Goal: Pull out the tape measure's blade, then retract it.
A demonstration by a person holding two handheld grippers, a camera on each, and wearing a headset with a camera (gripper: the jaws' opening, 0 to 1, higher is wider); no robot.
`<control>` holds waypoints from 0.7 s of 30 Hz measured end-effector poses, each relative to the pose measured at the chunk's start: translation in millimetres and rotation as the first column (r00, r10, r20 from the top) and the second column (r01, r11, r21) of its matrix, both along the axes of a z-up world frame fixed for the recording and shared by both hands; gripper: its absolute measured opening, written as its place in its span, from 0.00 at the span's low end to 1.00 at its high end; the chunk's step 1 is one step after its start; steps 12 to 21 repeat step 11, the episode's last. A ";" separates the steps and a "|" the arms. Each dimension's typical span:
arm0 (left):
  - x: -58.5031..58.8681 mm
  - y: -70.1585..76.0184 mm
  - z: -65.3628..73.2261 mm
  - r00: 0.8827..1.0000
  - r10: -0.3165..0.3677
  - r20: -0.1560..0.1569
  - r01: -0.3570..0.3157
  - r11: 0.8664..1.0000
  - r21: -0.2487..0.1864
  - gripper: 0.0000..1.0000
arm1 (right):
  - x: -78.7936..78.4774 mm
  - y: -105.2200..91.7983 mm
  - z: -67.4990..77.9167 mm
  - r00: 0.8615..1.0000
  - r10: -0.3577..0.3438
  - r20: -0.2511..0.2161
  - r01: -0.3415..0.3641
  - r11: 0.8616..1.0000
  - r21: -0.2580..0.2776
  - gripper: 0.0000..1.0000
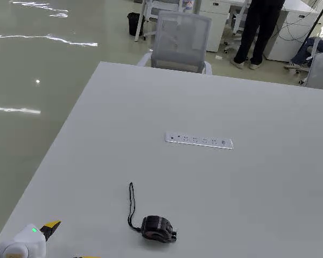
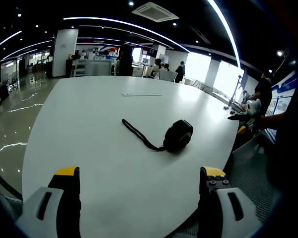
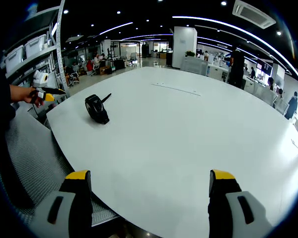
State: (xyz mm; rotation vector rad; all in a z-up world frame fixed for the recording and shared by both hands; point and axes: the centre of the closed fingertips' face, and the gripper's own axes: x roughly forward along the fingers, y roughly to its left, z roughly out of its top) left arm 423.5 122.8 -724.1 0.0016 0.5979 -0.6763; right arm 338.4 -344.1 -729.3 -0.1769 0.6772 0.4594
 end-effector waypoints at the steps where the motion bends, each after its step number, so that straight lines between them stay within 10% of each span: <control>1: 0.0 0.1 0.0 1.000 -0.001 0.000 0.001 1.000 0.001 0.99 | -0.1 0.3 0.3 1.000 0.000 0.000 0.000 1.000 -0.001 1.00; 21: 0.7 0.7 1.1 1.000 0.000 0.000 0.000 1.000 0.002 0.99 | -0.2 -1.2 -0.9 1.000 -0.002 0.000 0.002 1.000 -0.001 1.00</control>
